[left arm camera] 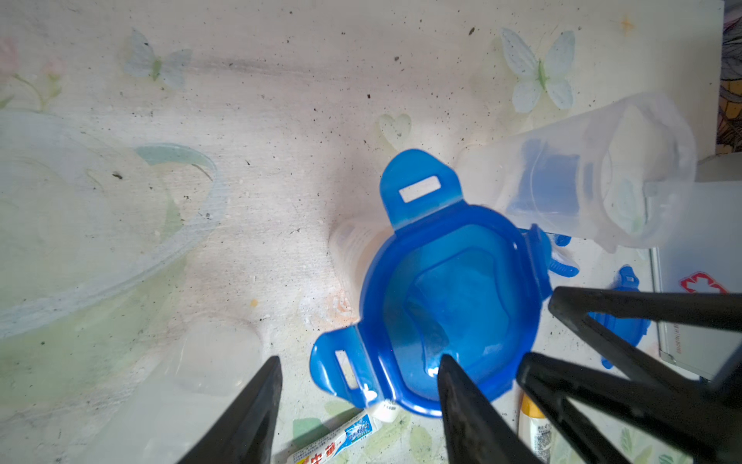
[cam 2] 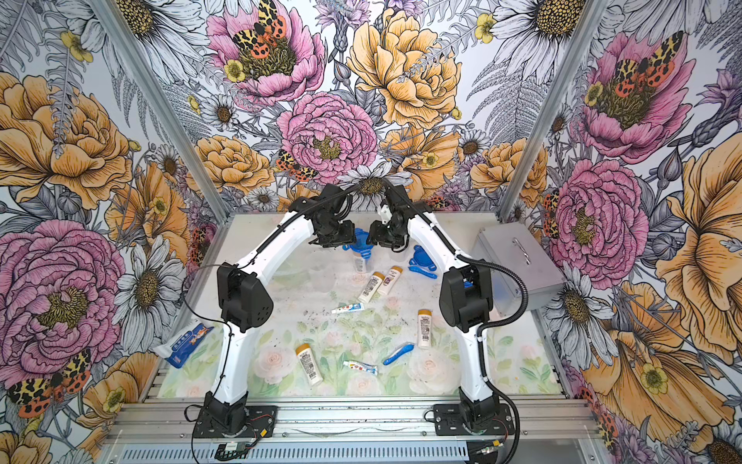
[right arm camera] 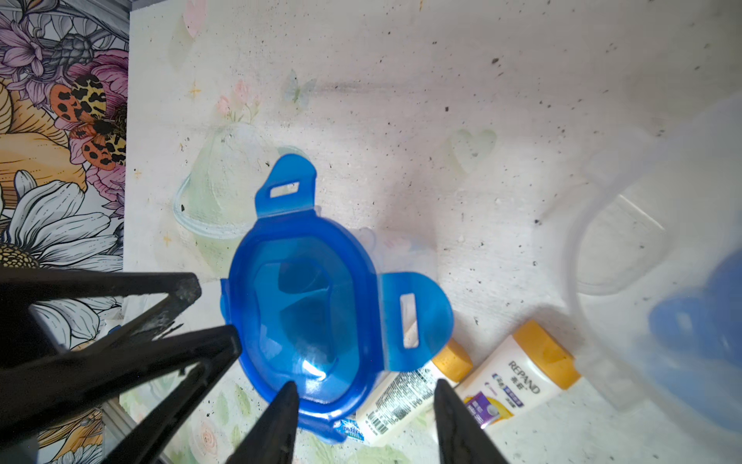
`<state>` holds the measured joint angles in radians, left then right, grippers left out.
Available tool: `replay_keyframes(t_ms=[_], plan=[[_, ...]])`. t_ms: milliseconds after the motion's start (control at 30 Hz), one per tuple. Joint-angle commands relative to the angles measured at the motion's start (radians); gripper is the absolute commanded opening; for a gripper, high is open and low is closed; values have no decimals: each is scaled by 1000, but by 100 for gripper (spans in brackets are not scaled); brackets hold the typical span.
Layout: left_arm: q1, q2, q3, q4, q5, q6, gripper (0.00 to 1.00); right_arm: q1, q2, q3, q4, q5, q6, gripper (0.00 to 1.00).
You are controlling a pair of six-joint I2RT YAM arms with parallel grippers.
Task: Pack away toiletry kits
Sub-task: Adjust the lid on the container, then close the fastener on the container.
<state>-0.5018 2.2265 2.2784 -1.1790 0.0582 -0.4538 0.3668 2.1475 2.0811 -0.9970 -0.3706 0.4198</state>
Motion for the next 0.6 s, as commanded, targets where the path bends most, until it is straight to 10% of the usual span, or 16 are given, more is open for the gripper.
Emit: replay_keyframes(t_ms=[0,567], plan=[[-11,-58,-13,-3,-41,-36,61,-6,-4,84,-51,33,-40,54],[-44,40,76,-3,-21,-87,51,-6,136,252,-98,-26,-98,50]])
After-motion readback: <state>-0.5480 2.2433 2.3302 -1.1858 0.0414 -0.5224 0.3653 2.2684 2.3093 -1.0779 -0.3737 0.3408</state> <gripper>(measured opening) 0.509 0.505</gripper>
